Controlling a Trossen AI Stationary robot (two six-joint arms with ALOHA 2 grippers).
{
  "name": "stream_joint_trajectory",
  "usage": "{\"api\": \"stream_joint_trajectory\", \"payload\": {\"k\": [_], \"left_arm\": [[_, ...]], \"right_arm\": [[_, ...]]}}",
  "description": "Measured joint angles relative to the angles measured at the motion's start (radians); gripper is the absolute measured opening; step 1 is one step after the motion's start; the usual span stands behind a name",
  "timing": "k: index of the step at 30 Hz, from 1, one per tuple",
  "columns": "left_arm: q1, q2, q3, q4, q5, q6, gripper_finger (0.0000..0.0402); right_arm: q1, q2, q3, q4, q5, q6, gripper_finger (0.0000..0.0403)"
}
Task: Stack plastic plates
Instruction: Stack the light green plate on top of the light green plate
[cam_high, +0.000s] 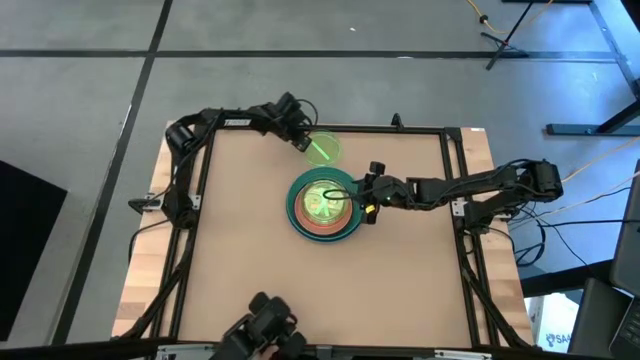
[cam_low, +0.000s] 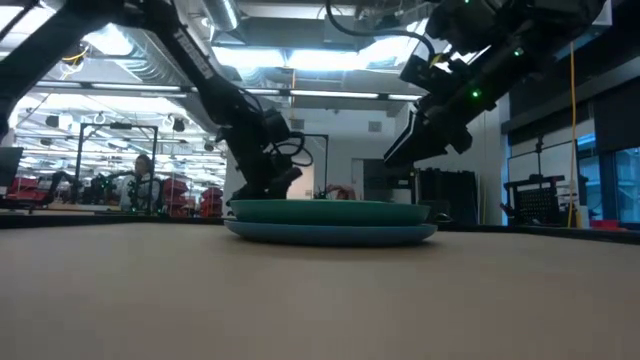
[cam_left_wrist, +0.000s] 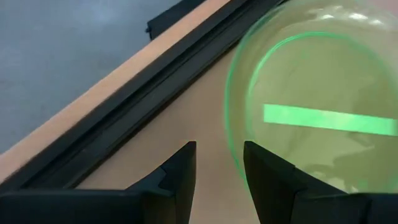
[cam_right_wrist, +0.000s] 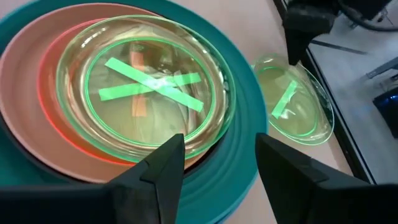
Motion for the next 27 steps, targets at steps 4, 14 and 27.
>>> {"api": "stream_joint_trajectory", "payload": {"k": [4,14,27], "left_arm": [[-0.003,0.029,0.023,-0.006,0.032,0.010,0.0128],[-0.008,0.048,0.029,-0.004,0.056,0.055,0.0091],[-0.011,0.052,0.026,0.049,0.054,0.070,0.0002]], "right_arm": [[0.000,0.000,-0.002,0.004,0.000,-0.002,0.0190],[0.000,0.000,-0.002,0.010,0.006,-0.019,0.0190],[0.000,0.000,-0.002,0.030,0.008,-0.030,0.0190]]}}
